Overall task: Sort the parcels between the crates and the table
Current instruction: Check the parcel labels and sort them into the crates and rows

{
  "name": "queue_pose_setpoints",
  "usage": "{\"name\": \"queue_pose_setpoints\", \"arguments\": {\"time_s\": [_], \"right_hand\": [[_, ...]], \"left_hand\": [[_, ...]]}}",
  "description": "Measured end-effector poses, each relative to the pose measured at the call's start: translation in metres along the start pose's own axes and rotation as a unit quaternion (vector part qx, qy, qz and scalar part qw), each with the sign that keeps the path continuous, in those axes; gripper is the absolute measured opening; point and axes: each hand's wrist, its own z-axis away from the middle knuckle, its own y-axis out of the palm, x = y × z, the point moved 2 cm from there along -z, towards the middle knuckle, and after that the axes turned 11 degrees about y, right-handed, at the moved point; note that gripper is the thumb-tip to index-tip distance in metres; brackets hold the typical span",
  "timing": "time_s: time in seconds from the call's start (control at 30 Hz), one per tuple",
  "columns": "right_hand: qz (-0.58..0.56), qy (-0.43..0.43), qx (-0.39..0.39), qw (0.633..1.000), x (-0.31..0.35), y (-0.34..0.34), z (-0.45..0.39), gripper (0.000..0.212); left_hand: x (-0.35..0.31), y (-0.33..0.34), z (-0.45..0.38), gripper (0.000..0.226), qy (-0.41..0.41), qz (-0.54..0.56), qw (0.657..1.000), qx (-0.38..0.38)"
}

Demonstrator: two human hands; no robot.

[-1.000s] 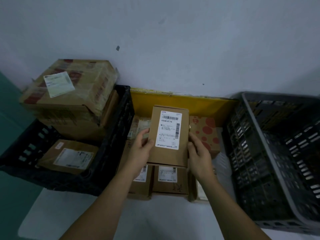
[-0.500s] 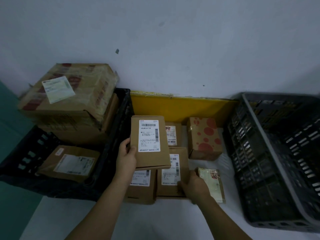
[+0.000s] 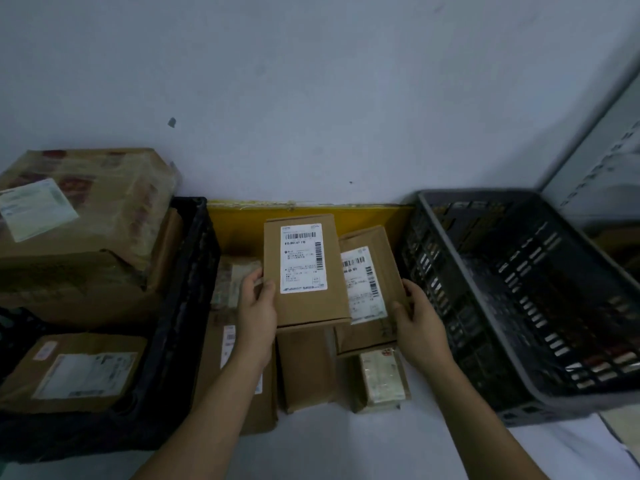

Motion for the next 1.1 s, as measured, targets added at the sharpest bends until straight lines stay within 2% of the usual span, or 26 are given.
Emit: {"name": "queue_pose_setpoints", "arguments": {"time_s": [0.13,0.3,0.47,0.7,0.83,0.97,1.1], "right_hand": [[-0.030,-0.019,-0.060,0.998,0.005,-0.050,-0.006,0.050],[-0.091,-0.021,-0.134,0.987,0.007,-0.147,-0.023,0.047],[-0.100,0.035,-0.205,0.973,-0.030,-0.240,-0.085,0.053],[-0.022,0.082,-0.126,0.988,-0.102,-0.287,-0.194,0.060],[0.023,0.129,-0.061,0.990,-0.136,-0.268,-0.249,0.064],[0.016,0.141,-0.018,0.990,-0.159,-0.243,-0.286,0.047],[-0.013,0.169,0.039,0.985,-0.188,-0.219,-0.316,0.046]], "left_hand": [[-0.021,0.041,0.004,0.033,0.033,0.017,0.999,0.035],[-0.042,0.103,0.009,0.030,0.058,0.029,0.996,0.068],[-0.047,0.178,0.028,0.029,0.059,0.041,0.994,0.083],[-0.033,0.274,0.061,0.025,0.028,0.022,0.998,0.049],[-0.027,0.308,0.074,0.032,0.021,0.010,0.999,0.032],[-0.020,0.315,0.074,0.031,0.008,-0.010,1.000,0.004],[-0.015,0.320,0.068,0.033,0.001,-0.028,0.999,-0.023]]}}
